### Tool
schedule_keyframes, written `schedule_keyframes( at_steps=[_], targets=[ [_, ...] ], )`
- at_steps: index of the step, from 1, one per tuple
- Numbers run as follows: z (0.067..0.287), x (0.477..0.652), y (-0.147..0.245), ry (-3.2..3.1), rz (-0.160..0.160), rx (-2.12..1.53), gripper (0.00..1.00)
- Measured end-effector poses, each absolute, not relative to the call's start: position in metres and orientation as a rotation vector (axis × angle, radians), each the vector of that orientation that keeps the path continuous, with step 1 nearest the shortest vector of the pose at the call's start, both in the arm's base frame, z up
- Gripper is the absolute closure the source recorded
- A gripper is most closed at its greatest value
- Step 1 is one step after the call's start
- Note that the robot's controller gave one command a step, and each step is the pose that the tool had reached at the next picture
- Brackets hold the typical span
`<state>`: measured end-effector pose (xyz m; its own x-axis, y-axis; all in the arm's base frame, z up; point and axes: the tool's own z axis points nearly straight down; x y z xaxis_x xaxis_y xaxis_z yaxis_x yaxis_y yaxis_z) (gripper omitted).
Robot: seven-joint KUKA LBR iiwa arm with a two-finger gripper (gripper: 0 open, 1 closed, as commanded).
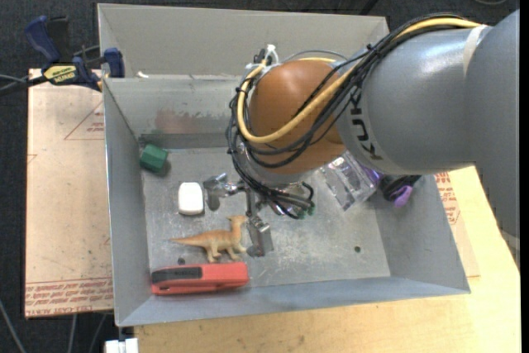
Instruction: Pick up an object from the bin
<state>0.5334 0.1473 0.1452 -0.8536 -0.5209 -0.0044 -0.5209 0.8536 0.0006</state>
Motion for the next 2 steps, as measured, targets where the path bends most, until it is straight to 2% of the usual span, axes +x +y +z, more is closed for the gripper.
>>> schedule_keyframes(
  at_steps=[1, 2],
  targets=[
    [0.092, 0.543, 0.144, 2.932, 0.002, -1.108, 0.0],
    [0.073, 0.497, 0.164, 2.972, -0.005, -0.95, 1.0]
  ],
)
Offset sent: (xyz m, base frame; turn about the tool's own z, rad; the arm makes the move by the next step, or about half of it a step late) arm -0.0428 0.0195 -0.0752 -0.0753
